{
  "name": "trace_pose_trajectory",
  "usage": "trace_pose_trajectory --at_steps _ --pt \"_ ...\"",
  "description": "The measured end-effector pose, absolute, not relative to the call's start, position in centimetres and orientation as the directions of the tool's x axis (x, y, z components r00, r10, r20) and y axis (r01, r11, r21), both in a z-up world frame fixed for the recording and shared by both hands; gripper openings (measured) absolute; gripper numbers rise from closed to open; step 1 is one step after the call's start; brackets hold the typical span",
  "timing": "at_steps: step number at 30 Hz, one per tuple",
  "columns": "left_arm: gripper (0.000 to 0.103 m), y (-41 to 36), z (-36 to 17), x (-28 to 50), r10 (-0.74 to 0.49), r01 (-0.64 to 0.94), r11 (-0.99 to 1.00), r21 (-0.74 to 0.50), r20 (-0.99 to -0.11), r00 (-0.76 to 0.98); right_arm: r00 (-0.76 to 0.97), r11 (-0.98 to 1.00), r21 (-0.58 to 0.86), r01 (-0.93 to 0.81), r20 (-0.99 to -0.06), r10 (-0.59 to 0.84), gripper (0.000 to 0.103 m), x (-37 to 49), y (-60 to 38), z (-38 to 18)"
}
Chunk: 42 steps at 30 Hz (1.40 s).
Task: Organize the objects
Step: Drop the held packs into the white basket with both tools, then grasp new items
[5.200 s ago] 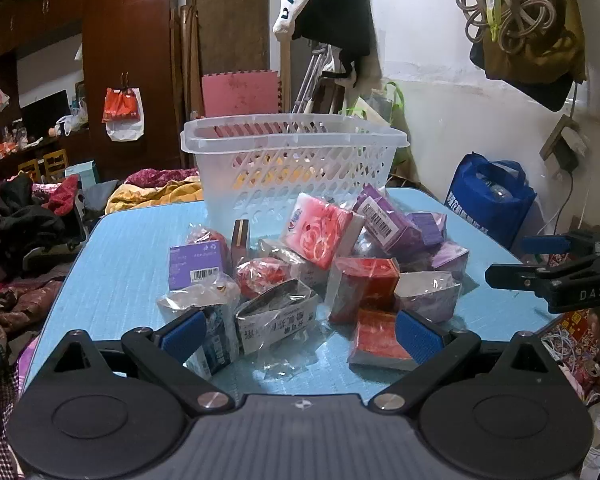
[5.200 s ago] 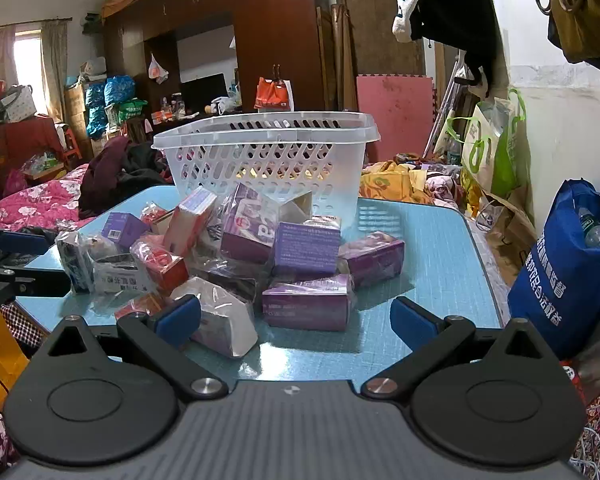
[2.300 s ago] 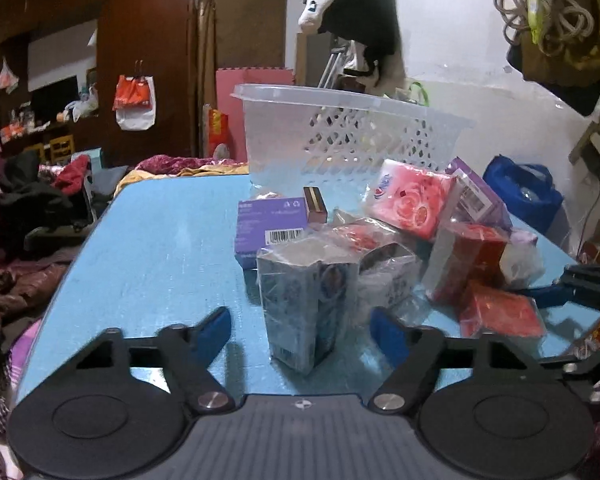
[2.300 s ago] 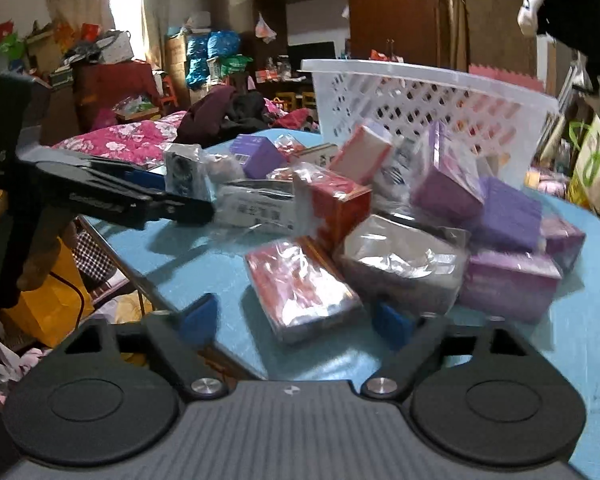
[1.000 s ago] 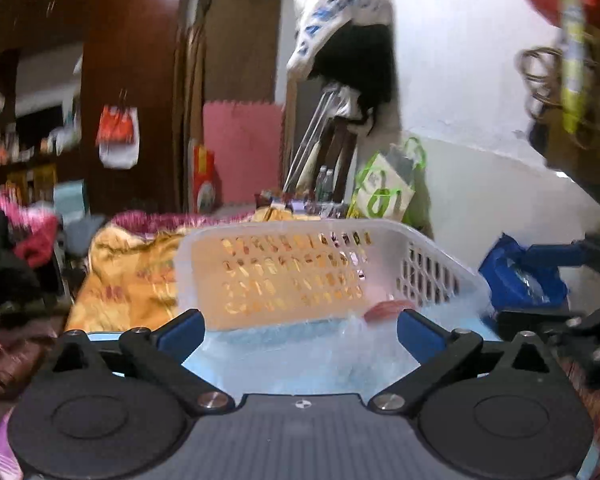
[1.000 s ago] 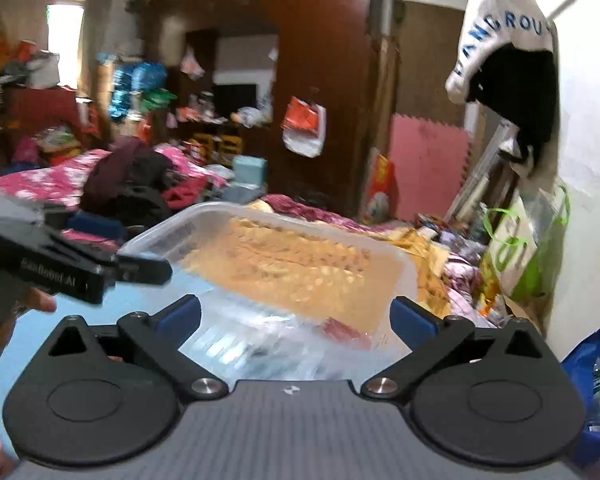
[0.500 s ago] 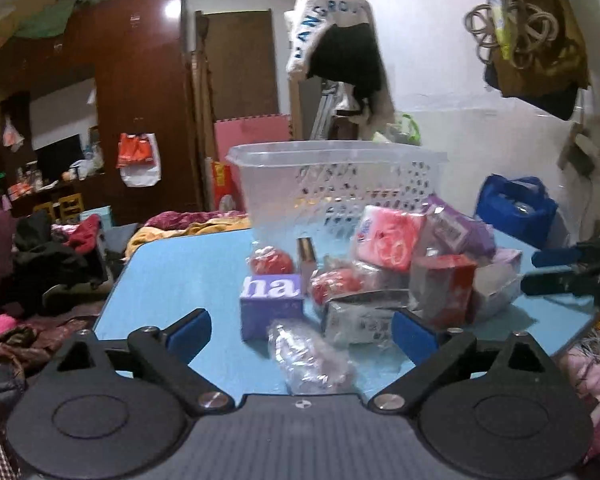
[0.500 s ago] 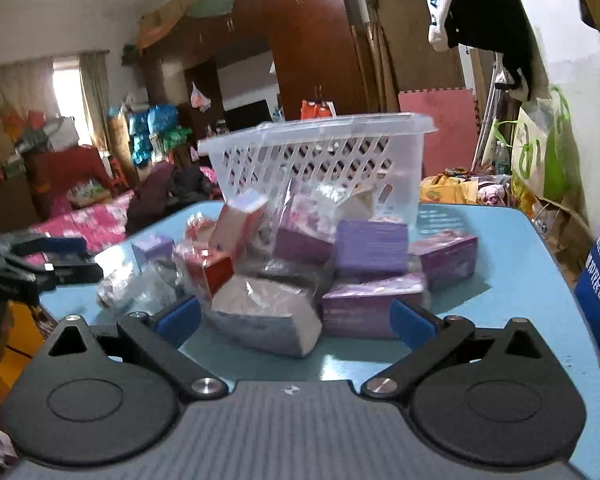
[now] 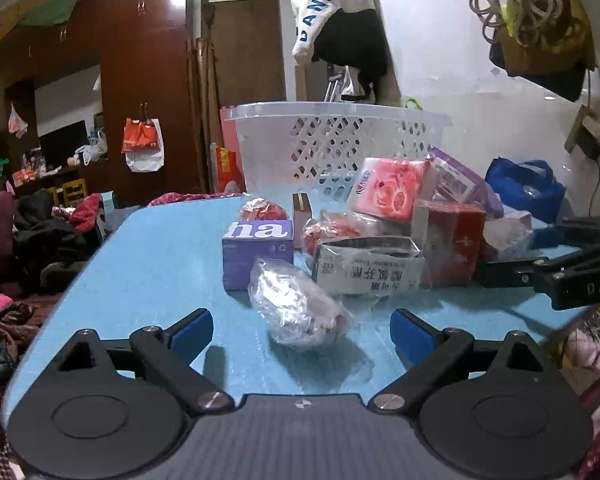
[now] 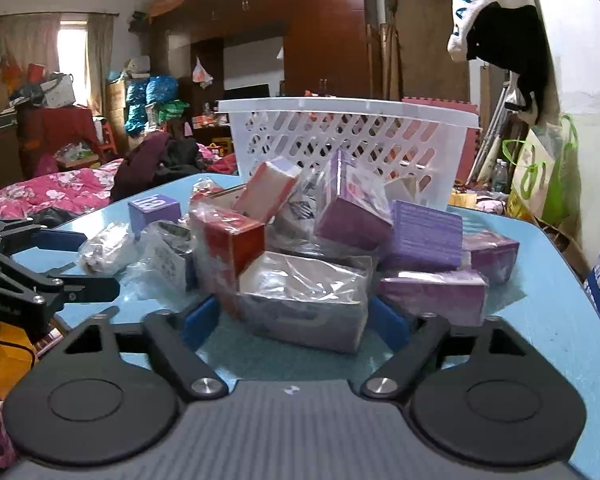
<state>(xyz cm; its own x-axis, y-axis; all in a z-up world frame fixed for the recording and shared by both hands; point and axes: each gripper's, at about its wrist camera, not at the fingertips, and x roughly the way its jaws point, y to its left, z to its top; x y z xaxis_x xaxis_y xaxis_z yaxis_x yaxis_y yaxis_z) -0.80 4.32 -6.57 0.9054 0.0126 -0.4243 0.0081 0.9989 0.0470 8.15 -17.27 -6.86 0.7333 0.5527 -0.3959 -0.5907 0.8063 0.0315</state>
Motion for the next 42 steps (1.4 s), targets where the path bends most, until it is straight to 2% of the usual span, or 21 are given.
trace_pose_trajectory --at_steps 1,2,3,11,17,25,33,38,42 --pt "0.085 4.4 -6.7 -0.6 0.009 0.008 0.999 0.039 -0.424 0.906 0.735 0.808 0.032 -0.588 -0.395 0.551 0.071 8.1 -17.4 -6.9" --pt "0.069 4.4 -6.7 -0.6 0.02 -0.004 0.999 0.04 -0.414 0.91 0.734 0.806 0.035 -0.591 -0.391 0.555 0.071 7.8 -17.6 -7.1" --pt "0.057 4.4 -6.8 -0.7 0.034 -0.018 0.999 0.045 -0.402 0.915 0.732 0.804 0.038 -0.594 -0.39 0.559 0.07 7.6 -17.7 -7.2" --pt "0.057 4.3 -6.2 -2.0 0.01 0.005 0.999 0.043 -0.352 0.936 0.747 0.805 0.046 -0.591 -0.347 0.568 0.07 6.4 -19.6 -6.3" --pt "0.057 5.2 -4.6 -2.3 0.014 -0.016 1.0 -0.001 -0.306 0.952 0.761 0.814 0.055 -0.579 -0.321 0.563 0.07 6.6 -21.0 -5.2" --pt "0.057 5.0 0.5 0.6 -0.089 0.07 0.994 -0.083 -0.247 0.965 0.746 0.791 0.071 -0.608 -0.292 0.599 0.069 9.8 -22.4 -1.0" --pt "0.057 4.1 3.6 6.2 -0.141 0.11 0.986 -0.125 -0.283 0.949 0.747 0.785 0.041 -0.618 -0.281 0.603 0.067 13.7 -20.6 2.7" --pt "0.057 4.5 6.3 10.4 -0.104 0.065 0.989 -0.135 -0.302 0.948 0.757 0.791 0.015 -0.611 -0.282 0.59 0.066 16.0 -18.6 4.2" --pt "0.057 4.7 7.8 15.3 -0.081 0.03 0.989 -0.145 -0.364 0.928 0.779 0.811 -0.033 -0.584 -0.306 0.548 0.066 19.5 -16.1 5.3"
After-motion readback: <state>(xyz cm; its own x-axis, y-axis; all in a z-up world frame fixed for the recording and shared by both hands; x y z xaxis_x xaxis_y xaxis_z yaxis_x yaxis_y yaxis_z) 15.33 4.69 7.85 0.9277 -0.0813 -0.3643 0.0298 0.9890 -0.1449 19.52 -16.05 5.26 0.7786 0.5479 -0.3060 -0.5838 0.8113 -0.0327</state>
